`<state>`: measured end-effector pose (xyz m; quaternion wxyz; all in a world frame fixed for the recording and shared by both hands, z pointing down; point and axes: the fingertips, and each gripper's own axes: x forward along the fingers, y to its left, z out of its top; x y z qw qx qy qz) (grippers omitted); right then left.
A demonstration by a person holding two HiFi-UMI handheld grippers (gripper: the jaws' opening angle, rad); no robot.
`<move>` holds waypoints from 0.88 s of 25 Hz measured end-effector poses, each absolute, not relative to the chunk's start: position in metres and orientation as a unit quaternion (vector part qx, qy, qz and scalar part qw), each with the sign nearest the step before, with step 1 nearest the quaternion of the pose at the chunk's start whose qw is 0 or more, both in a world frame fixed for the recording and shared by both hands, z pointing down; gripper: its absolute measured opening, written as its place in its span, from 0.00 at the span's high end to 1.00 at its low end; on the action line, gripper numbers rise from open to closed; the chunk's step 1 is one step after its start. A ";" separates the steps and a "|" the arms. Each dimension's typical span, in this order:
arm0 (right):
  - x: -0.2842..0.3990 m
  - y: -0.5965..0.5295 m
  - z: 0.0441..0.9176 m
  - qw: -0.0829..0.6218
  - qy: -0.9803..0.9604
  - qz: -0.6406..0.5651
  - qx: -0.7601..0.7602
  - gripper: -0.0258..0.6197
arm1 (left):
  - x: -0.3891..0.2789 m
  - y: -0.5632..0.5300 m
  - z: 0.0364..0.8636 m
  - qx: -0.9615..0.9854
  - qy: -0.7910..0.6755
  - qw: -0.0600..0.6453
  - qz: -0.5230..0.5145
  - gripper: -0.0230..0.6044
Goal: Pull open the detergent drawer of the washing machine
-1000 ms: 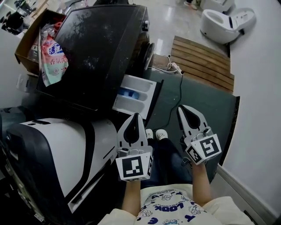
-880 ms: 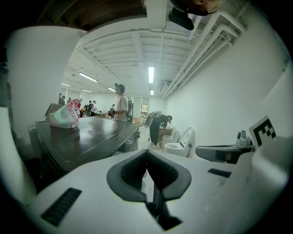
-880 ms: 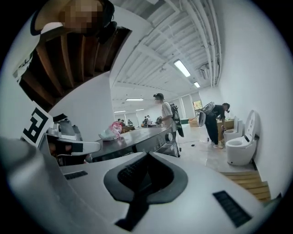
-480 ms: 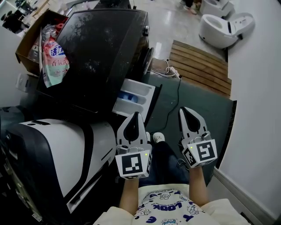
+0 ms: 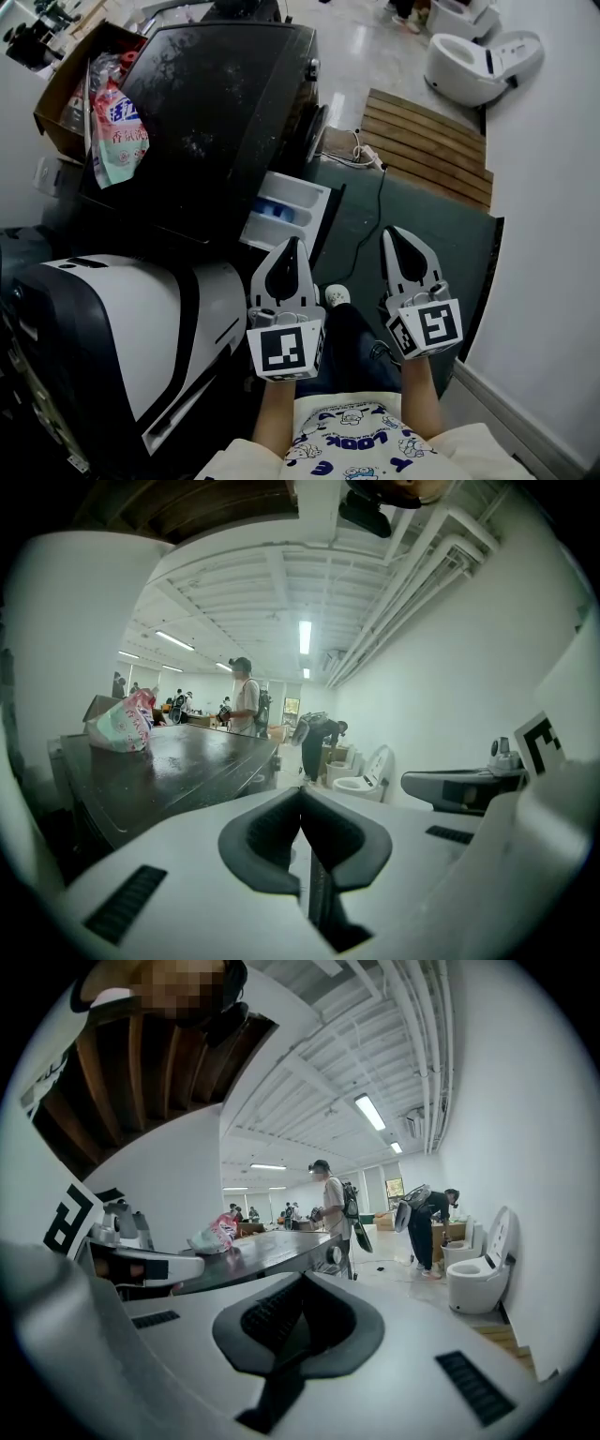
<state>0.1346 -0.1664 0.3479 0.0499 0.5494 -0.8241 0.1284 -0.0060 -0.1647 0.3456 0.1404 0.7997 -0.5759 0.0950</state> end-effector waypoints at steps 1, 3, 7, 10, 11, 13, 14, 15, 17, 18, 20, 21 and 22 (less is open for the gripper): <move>0.135 -0.167 0.347 0.048 -0.824 0.129 0.550 0.94 | -0.005 -0.165 0.345 0.800 -0.575 0.140 0.095 0.94; 0.136 -0.166 0.347 0.048 -0.822 0.130 0.552 0.94 | -0.003 -0.165 0.345 0.801 -0.574 0.140 0.095 0.94; 0.138 -0.164 0.349 0.052 -0.821 0.132 0.553 0.94 | -0.001 -0.164 0.345 0.802 -0.572 0.140 0.096 0.94; 0.140 -0.164 0.348 0.052 -0.820 0.131 0.554 0.94 | 0.001 -0.163 0.343 0.803 -0.572 0.140 0.095 0.94; 0.140 -0.164 0.347 0.052 -0.820 0.131 0.554 0.94 | 0.001 -0.163 0.343 0.803 -0.572 0.139 0.095 0.94; 0.140 -0.164 0.347 0.053 -0.820 0.131 0.554 0.94 | 0.002 -0.163 0.343 0.802 -0.573 0.140 0.095 0.94; 0.140 -0.163 0.348 0.053 -0.820 0.130 0.554 0.94 | 0.001 -0.162 0.344 0.802 -0.573 0.140 0.096 0.94; 0.139 -0.163 0.348 0.054 -0.821 0.130 0.554 0.94 | 0.001 -0.161 0.345 0.802 -0.573 0.141 0.097 0.94; 0.138 -0.162 0.348 0.056 -0.821 0.128 0.553 0.94 | 0.001 -0.160 0.346 0.802 -0.572 0.142 0.098 0.94; 0.138 -0.162 0.349 0.057 -0.821 0.128 0.553 0.94 | 0.001 -0.160 0.346 0.802 -0.572 0.142 0.098 0.94; 0.138 -0.161 0.349 0.058 -0.821 0.128 0.554 0.94 | 0.000 -0.158 0.346 0.801 -0.573 0.143 0.098 0.94; 0.139 -0.160 0.349 0.058 -0.820 0.128 0.555 0.94 | 0.001 -0.158 0.346 0.802 -0.572 0.142 0.097 0.94; 0.139 -0.160 0.349 0.059 -0.820 0.128 0.555 0.94 | 0.001 -0.158 0.346 0.802 -0.572 0.142 0.097 0.94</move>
